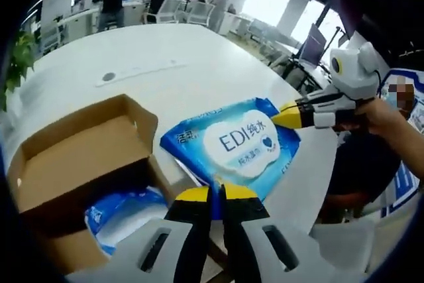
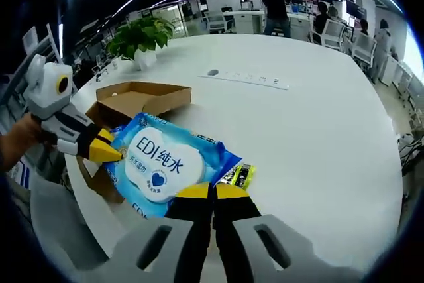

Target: Operate the shoe box by opening the lid, removing the specified soft item, and placing it in the target area until the item is outside and the box remains undamaged.

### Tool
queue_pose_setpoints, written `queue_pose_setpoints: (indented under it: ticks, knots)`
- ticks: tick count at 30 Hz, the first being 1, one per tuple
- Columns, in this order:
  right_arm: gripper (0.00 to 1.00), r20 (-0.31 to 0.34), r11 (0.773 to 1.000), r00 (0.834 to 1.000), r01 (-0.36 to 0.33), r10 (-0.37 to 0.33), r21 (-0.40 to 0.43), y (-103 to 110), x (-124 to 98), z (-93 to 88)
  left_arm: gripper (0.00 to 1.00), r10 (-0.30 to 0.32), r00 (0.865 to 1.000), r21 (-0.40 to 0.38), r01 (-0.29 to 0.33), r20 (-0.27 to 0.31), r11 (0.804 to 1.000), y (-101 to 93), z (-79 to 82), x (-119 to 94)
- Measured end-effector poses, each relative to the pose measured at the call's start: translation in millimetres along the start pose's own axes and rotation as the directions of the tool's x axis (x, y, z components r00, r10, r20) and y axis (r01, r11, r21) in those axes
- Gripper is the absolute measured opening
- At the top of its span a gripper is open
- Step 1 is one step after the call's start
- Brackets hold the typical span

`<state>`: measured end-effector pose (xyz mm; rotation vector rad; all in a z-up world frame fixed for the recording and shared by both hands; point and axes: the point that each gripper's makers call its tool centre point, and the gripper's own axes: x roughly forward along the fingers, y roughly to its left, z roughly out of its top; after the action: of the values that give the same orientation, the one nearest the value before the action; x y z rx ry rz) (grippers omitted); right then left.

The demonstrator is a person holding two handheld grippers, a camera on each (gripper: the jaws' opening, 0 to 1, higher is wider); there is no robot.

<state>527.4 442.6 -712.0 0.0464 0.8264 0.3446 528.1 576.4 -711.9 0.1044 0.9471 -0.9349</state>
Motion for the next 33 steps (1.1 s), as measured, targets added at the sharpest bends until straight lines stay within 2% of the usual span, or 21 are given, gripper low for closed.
queue_pose_setpoints:
  ticks: [6,9,12,15,16,20,23,33]
  knots:
    - [0.0,-0.027,1.0,0.999,0.023,-0.023,-0.01,-11,11,-7.0,0.02,0.022,0.998,0.073,-0.018,-0.058,0.997,0.1,-0.4,14]
    - [0.0,-0.038,0.999,0.999,0.033,-0.033,-0.018,-15,17,-10.7,0.02,0.047,0.995,0.137,-0.034,-0.093,0.99,1.9,-1.9,20]
    - [0.0,-0.047,0.999,0.998,0.036,-0.037,-0.021,-18,22,-14.4,0.02,0.084,0.987,0.244,-0.049,-0.138,0.969,2.1,-4.4,25]
    - [0.0,-0.054,0.999,0.997,0.045,-0.046,-0.022,-21,25,-17.3,0.02,0.096,0.982,0.274,-0.048,-0.166,0.961,0.0,-7.0,32]
    - [0.0,-0.055,0.999,0.997,0.047,-0.047,-0.011,-23,27,-18.7,0.02,0.106,0.978,0.306,-0.046,-0.182,0.951,1.2,-8.7,34]
    - [0.0,-0.065,0.999,0.997,0.049,-0.049,0.003,-27,31,-23.9,0.02,0.123,0.972,0.341,-0.05,-0.198,0.939,1.1,-10.4,41]
    - [0.0,-0.07,0.998,0.996,0.057,-0.057,0.003,-29,34,-27.8,0.01,0.158,0.964,0.416,-0.056,-0.215,0.907,2.1,-9.7,45]
    - [0.0,-0.07,0.998,0.995,0.067,-0.066,0.016,-35,44,-33.7,0.01,0.188,0.951,0.489,-0.047,-0.245,0.871,5.4,-19.1,55]
